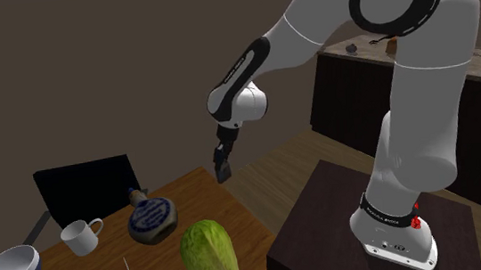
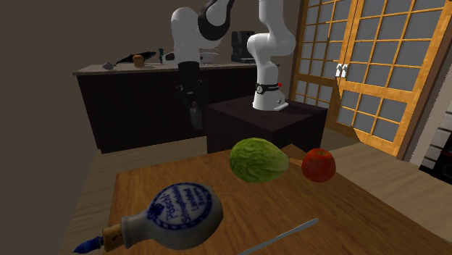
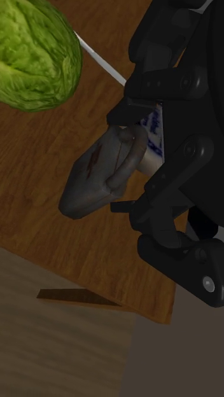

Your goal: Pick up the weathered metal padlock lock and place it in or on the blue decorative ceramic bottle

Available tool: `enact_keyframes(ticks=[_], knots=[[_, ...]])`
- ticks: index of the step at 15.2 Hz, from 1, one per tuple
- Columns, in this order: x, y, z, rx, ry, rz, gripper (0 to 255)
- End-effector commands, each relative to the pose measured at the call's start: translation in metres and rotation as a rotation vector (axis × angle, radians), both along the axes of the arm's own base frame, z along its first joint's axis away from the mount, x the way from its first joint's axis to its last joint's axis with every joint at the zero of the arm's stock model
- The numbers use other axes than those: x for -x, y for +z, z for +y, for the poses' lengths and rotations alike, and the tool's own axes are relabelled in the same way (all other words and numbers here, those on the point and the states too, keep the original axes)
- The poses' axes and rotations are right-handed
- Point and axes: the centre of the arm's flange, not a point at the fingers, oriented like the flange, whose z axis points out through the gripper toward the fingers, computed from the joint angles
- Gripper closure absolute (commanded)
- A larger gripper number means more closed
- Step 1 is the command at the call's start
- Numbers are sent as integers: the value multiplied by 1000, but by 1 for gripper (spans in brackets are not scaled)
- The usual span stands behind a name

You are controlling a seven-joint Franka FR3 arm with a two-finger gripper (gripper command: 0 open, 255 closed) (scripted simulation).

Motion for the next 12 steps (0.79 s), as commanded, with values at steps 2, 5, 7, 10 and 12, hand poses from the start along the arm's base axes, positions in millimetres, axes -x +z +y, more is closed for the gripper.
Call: enact_keyframes(ticks=[2, 5, 7, 10, 12], knots=[[0, 17, 1, 0, 0, 0, 255], [0, 33, 1, 0, 0, 0, 255], [0, 44, 1, 0, 0, 0, 255], [0, 60, 1, 0, 0, 0, 255], [0, 68, 1, 0, 0, 0, 255]])
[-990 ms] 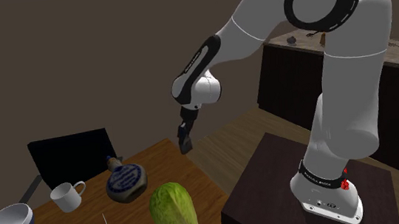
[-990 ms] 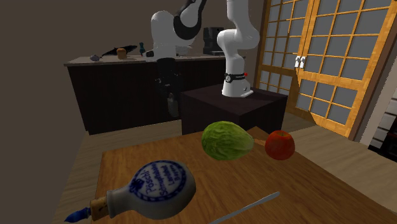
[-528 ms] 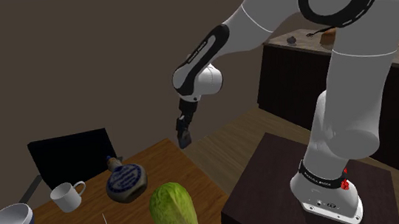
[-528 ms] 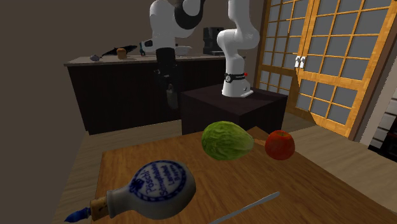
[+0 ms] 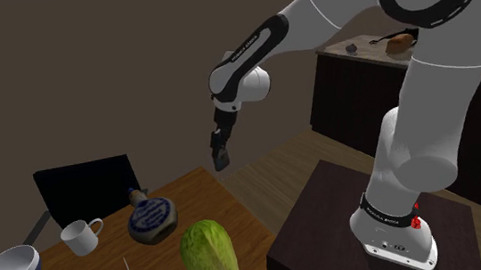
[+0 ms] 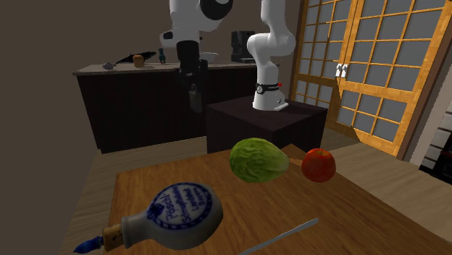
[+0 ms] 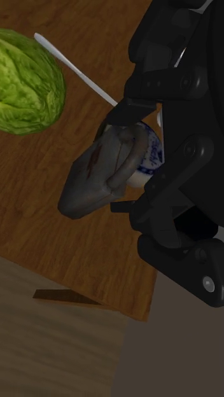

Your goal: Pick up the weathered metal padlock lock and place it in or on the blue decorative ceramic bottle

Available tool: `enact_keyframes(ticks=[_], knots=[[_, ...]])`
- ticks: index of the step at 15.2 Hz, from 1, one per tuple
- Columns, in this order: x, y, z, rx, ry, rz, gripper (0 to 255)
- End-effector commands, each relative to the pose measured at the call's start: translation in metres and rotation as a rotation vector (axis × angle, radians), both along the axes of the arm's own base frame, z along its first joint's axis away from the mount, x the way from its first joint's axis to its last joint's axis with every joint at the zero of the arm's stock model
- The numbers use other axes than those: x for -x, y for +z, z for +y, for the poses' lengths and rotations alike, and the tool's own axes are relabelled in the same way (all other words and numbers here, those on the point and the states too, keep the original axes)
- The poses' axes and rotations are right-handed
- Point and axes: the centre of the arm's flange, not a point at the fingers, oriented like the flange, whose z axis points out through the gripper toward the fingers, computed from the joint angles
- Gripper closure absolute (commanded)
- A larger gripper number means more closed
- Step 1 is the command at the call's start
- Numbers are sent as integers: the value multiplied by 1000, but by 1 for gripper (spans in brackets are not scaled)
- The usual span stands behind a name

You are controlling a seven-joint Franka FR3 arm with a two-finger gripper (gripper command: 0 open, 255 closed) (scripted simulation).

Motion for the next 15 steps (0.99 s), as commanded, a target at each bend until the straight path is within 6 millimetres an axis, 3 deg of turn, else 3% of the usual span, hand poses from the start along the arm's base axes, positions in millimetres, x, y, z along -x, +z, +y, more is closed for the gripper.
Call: enact_keyframes(ticks=[1, 15], knots=[[-10, 5, 9, 0, 0, 0, 255], [-138, 18, 142, 0, 0, 0, 255]])
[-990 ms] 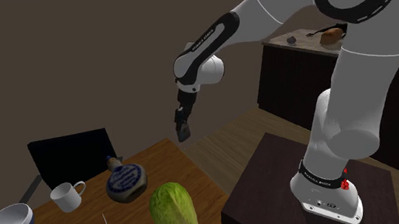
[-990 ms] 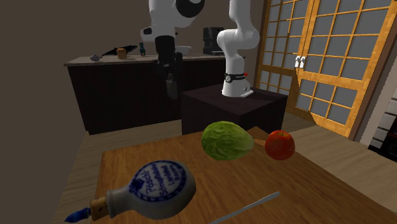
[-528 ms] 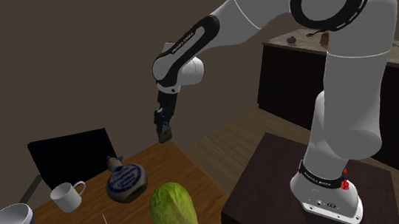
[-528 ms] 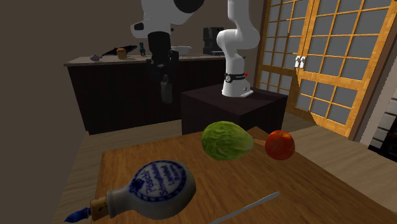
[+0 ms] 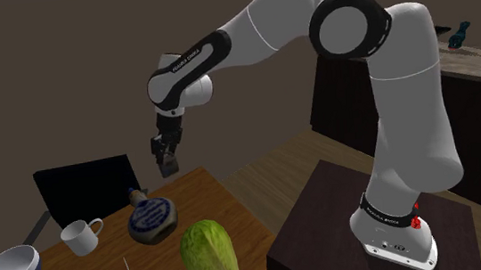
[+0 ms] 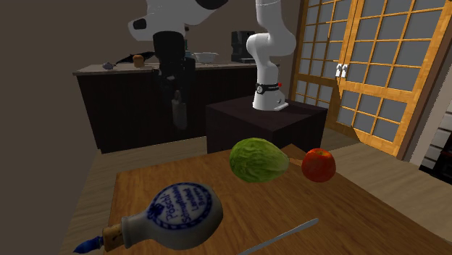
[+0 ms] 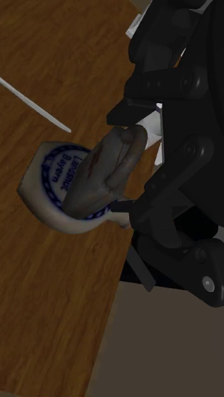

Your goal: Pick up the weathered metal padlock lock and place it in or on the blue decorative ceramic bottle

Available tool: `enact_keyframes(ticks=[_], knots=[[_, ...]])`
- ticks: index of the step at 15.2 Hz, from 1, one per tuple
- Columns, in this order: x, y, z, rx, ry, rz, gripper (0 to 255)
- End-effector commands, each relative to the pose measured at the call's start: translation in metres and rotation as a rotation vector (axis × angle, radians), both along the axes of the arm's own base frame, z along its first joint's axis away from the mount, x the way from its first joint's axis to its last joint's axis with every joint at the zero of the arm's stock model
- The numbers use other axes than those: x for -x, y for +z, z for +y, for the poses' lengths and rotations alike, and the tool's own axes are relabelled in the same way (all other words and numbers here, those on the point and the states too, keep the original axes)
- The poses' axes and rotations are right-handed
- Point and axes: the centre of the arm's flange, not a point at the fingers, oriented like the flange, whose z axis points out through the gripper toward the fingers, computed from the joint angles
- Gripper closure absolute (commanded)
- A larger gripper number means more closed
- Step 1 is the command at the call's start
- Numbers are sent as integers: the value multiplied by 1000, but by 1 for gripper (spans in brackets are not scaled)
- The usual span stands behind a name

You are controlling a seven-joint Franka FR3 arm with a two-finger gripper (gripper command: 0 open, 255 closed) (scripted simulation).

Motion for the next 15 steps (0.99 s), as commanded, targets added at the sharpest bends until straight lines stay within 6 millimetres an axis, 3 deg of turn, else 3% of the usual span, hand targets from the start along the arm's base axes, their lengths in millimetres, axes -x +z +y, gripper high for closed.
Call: enact_keyframes(ticks=[1, 8, 15], knots=[[-19, 4, 19, 0, -1, 0, 255], [-80, 10, 82, 0, -1, 0, 255], [-80, -27, 82, 0, -1, 0, 255]])
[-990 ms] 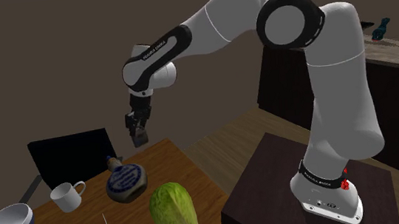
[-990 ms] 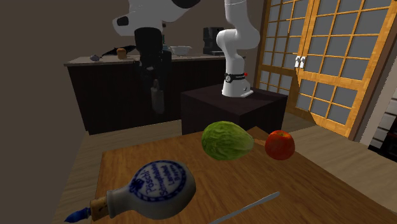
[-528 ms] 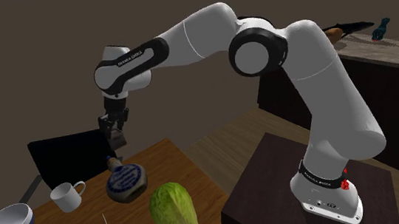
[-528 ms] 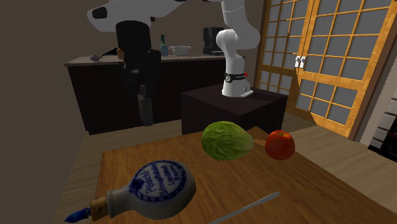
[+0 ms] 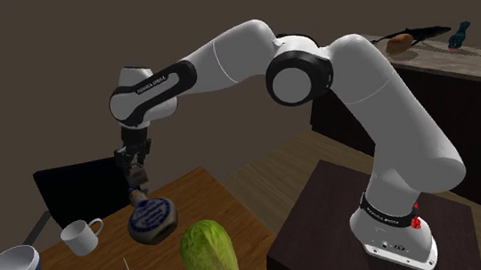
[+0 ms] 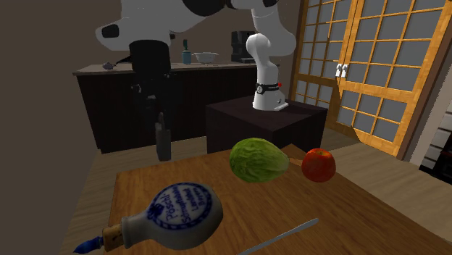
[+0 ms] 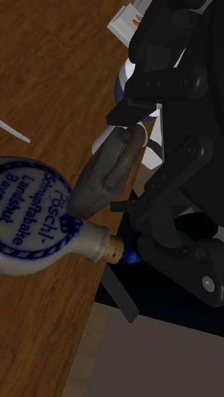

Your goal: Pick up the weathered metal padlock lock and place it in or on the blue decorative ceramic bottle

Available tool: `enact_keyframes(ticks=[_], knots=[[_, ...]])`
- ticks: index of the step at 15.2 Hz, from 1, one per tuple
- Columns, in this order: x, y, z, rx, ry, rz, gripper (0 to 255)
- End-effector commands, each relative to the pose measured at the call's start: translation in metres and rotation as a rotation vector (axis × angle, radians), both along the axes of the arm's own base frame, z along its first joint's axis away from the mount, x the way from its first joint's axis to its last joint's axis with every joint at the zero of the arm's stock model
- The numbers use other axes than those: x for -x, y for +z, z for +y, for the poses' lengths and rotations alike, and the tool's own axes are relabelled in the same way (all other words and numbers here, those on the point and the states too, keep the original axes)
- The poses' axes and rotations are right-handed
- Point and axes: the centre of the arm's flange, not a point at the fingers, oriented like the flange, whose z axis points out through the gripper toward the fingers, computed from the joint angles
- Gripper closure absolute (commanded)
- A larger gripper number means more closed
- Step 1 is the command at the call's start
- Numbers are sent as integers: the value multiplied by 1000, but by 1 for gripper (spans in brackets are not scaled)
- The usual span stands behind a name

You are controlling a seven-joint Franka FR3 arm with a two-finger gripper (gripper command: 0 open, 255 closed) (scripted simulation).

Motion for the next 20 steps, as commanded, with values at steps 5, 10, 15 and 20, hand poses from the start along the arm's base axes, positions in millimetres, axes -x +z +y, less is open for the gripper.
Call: enact_keyframes(ticks=[5, 10, 15, 20], knots=[[1, -31, 0, 0, 0, 0, 255], [1, -60, 0, 0, 0, 0, 255], [1, -60, 0, 0, 0, 0, 255], [1, -60, 0, 0, 0, 0, 0]])
